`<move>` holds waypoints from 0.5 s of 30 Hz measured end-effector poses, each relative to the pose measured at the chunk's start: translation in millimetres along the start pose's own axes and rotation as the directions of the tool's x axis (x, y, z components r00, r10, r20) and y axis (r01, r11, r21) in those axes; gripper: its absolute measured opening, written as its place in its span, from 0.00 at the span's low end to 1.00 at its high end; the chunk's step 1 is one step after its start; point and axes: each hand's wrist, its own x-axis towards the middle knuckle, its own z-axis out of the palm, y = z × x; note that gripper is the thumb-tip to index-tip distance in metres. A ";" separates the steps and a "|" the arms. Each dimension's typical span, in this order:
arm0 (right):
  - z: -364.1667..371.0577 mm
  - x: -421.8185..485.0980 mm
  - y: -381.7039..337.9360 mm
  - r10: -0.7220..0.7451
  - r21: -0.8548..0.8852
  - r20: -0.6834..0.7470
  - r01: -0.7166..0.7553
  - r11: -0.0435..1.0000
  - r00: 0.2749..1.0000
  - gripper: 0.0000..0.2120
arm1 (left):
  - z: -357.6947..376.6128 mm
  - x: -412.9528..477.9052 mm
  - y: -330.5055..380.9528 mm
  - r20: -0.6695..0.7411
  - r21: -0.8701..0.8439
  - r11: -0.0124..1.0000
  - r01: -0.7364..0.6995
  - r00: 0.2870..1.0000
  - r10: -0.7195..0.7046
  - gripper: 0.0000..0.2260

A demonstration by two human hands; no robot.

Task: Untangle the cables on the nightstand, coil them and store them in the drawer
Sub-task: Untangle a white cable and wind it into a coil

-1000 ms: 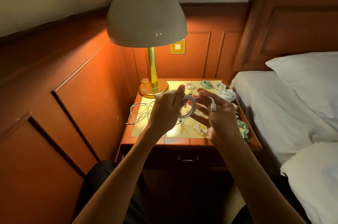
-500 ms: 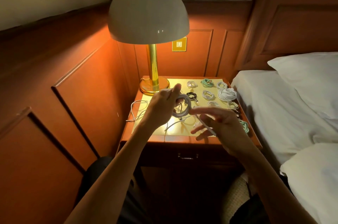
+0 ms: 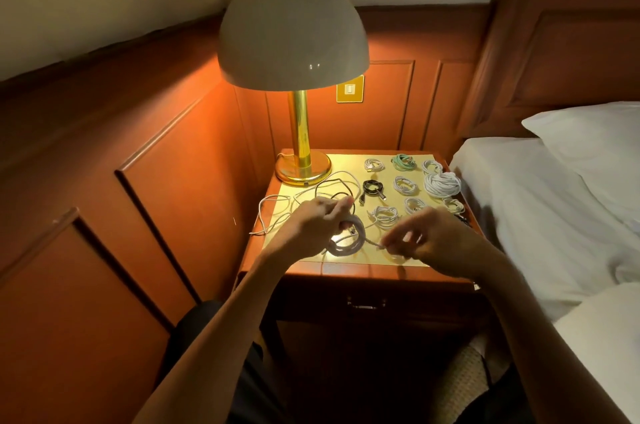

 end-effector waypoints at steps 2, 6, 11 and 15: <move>12.7 3.8 -4.8 -0.160 -0.204 -0.322 0.097 0.974 0.933 0.09 | -3.9 -1.2 2.1 0.067 -0.176 0.984 0.026 0.998 -0.015 0.22; 51.5 7.2 -9.8 -0.287 -0.296 -0.640 0.116 0.948 0.713 0.10 | -8.6 -6.2 21.2 0.072 -0.501 0.865 -0.006 0.996 0.049 0.18; 65.1 9.2 -28.9 -0.069 -0.009 -0.794 0.102 0.995 0.604 0.11 | 1.0 -7.0 36.9 -0.094 -0.431 0.888 -0.158 0.987 0.130 0.20; 60.3 12.1 -45.6 0.486 0.847 -0.440 0.169 0.504 0.755 0.09 | 6.0 -8.3 42.3 -0.280 -0.069 0.949 -0.308 0.919 0.278 0.21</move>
